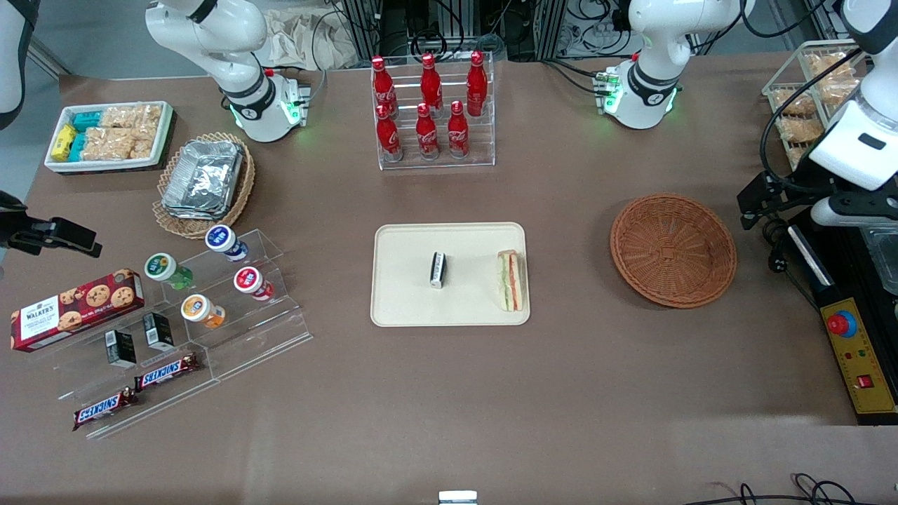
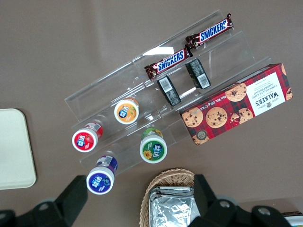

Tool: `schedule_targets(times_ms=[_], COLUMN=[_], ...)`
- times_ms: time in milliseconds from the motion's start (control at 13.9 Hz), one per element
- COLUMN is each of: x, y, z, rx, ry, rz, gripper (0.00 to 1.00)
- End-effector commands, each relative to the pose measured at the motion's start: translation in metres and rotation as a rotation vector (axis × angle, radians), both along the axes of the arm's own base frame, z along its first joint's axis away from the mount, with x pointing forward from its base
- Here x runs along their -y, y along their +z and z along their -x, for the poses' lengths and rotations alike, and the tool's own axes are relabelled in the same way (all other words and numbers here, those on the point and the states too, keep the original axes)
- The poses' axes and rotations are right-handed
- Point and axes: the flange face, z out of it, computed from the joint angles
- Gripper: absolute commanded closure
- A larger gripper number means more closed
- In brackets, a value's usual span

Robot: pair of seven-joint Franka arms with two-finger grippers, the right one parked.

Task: Place sandwich from basket to tray

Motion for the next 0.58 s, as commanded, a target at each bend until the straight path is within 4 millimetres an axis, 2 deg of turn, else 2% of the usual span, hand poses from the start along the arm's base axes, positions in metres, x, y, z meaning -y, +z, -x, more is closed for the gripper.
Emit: schedule_targets(times_ms=[0, 144, 504], x=[-0.0069, -0.0122, -0.0084], y=[0.0022, 0.003, -0.0067], z=[-0.0087, -0.0091, -0.0133], rx=[-0.017, -0.016, -0.034], ry=[-0.02, -0.01, -0.012], rz=[0.003, 0.011, 0.002], gripper=[0.0, 0.0, 0.0])
